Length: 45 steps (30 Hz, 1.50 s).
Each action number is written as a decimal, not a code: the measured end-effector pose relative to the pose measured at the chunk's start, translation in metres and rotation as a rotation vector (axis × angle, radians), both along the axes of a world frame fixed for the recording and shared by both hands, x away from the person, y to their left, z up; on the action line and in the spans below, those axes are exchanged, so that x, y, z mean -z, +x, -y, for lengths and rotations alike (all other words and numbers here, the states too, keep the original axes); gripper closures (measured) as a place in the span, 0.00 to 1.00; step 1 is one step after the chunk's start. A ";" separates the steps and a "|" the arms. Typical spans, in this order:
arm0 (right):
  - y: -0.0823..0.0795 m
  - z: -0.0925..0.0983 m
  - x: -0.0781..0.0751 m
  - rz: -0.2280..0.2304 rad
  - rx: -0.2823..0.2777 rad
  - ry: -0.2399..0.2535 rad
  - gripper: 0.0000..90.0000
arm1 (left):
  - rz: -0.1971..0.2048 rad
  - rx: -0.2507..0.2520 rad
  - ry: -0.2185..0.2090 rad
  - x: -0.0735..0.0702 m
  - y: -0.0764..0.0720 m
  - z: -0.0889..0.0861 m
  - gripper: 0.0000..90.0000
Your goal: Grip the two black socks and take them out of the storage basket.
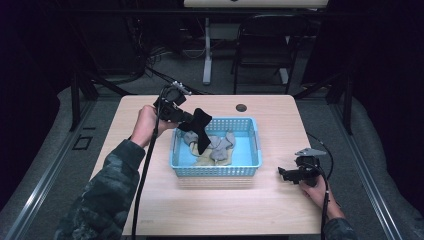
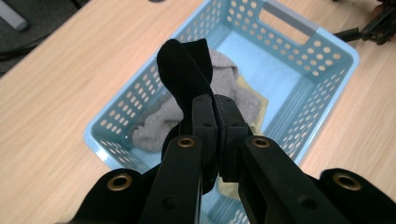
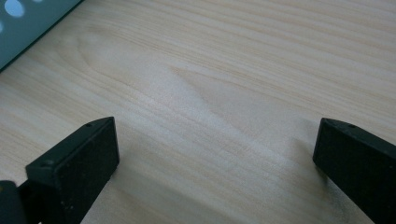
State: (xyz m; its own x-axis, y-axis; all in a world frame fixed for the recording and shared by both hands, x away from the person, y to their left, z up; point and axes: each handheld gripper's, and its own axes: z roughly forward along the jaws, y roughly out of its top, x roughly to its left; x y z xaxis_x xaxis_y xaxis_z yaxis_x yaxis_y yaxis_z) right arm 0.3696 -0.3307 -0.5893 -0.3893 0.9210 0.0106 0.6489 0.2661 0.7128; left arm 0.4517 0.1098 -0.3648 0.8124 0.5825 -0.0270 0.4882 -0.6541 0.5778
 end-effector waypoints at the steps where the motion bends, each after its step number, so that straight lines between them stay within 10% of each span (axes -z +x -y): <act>1: 0.000 0.000 0.000 -0.001 0.002 -0.005 0.00 | 0.005 0.005 0.006 -0.003 0.001 0.000 0.98; 18: 0.000 0.000 0.000 -0.001 0.001 -0.003 0.00 | 0.076 -0.025 -0.026 -0.047 -0.002 -0.018 0.98; 30: 0.000 0.000 0.000 -0.003 0.001 -0.010 0.00 | 0.137 -0.172 -0.067 -0.071 -0.014 -0.085 0.98; 35: 0.000 0.000 0.000 0.000 0.001 -0.004 0.00 | 0.113 -0.267 -0.038 -0.052 -0.017 -0.124 0.98; 43: 0.000 0.000 0.000 -0.001 0.003 -0.005 0.00 | -0.071 -0.351 0.000 0.044 -0.002 -0.160 0.96; 45: 0.000 0.000 0.000 0.000 0.003 -0.005 0.00 | -0.083 -0.390 0.004 0.059 0.000 -0.164 0.81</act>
